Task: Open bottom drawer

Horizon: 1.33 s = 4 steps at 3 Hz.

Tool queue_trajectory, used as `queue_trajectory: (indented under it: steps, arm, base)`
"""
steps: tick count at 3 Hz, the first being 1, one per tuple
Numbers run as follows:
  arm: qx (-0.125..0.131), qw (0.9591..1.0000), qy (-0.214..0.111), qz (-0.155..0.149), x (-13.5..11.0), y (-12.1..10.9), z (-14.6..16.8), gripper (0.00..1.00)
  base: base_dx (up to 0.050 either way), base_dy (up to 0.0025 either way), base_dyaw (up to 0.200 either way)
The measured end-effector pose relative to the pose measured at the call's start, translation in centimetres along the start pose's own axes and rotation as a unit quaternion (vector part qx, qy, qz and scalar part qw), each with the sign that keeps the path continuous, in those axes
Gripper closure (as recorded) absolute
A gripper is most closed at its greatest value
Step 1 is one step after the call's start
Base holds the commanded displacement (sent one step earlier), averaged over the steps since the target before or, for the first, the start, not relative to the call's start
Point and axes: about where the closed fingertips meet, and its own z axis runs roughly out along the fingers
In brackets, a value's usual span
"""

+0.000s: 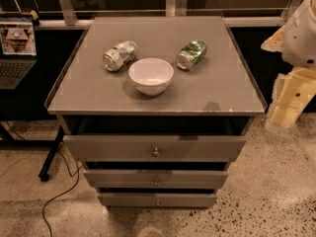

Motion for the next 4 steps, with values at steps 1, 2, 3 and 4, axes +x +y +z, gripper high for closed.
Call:
queue_trajectory:
  steps: [1,2,3,4]
  arm:
    - [0.000,1.0000,0.000,0.000,0.0,0.0,0.0,0.00]
    - [0.000,1.0000,0.000,0.000,0.0,0.0,0.0,0.00]
    - [0.000,1.0000,0.000,0.000,0.0,0.0,0.0,0.00]
    - [0.012,0.9993,-0.033,0.015,0.3,1.2,0.7,0.00]
  base:
    - [-0.047,0.00000,0.000]
    - [-0.050,0.00000,0.000]
    - [0.000,0.00000,0.000]
    - [0.000,0.00000,0.000]
